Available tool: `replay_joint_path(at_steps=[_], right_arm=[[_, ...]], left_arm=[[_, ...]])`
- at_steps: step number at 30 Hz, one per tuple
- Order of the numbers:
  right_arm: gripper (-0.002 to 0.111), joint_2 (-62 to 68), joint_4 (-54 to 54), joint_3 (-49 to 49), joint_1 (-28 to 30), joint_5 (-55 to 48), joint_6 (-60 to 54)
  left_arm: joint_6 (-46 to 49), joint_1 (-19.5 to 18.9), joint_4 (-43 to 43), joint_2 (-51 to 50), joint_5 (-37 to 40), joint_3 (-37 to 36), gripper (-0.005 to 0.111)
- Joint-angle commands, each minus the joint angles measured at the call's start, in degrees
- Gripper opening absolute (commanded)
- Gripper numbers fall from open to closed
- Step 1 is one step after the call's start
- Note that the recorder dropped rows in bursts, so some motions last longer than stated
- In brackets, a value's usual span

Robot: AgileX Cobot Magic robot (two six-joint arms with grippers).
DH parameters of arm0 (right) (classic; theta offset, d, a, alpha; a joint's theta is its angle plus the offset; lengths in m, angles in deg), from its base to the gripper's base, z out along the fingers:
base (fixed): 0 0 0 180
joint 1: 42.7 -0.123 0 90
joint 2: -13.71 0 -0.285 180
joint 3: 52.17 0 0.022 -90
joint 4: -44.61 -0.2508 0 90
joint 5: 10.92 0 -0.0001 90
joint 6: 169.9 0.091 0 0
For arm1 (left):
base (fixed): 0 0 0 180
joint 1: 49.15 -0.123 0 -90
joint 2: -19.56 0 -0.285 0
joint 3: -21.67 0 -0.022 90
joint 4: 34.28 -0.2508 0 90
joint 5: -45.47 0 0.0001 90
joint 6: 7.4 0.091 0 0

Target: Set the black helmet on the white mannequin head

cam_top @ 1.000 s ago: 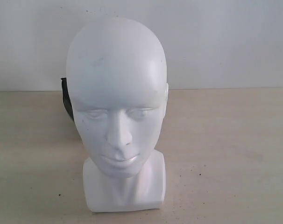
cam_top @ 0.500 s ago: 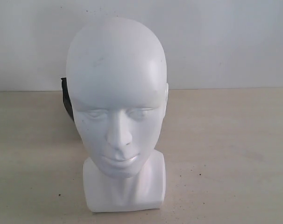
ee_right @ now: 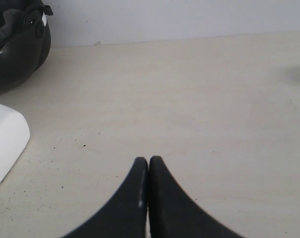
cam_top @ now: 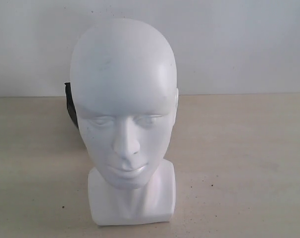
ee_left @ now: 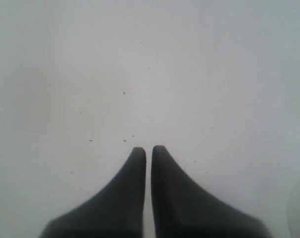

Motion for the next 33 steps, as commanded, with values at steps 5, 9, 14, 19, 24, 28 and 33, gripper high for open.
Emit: replay_joint_path(at_steps=[5, 9, 14, 19, 24, 28, 33], right_arm=[[0.000, -0.25, 0.35, 0.03, 0.19, 0.71, -0.06], [0.000, -0.25, 0.35, 0.03, 0.19, 0.71, -0.06], [0.000, -0.25, 0.35, 0.03, 0.19, 0.71, -0.06], [0.000, -0.25, 0.35, 0.03, 0.19, 0.71, -0.06], [0.000, -0.25, 0.35, 0.03, 0.19, 0.71, -0.06], [0.000, -0.25, 0.35, 0.03, 0.19, 0.71, -0.06], [0.000, -0.25, 0.35, 0.03, 0.19, 0.71, -0.06]], left_arm=[[0.56, 0.26, -0.33, -27.31, 10.14, 19.80, 0.004], [0.56, 0.26, -0.33, -35.19, 4.21, 21.87, 0.004], [0.28, 0.26, -0.33, -37.60, 4.43, 21.87, 0.004], [-8.74, 0.26, -0.33, -43.49, 1.93, 22.44, 0.004], [-10.99, 0.26, -0.33, -53.35, 9.38, 28.57, 0.004], [-10.99, 0.26, -0.61, -60.84, 19.77, 37.32, 0.004], [-10.76, 0.73, -0.23, -69.97, 34.01, 47.93, 0.004]])
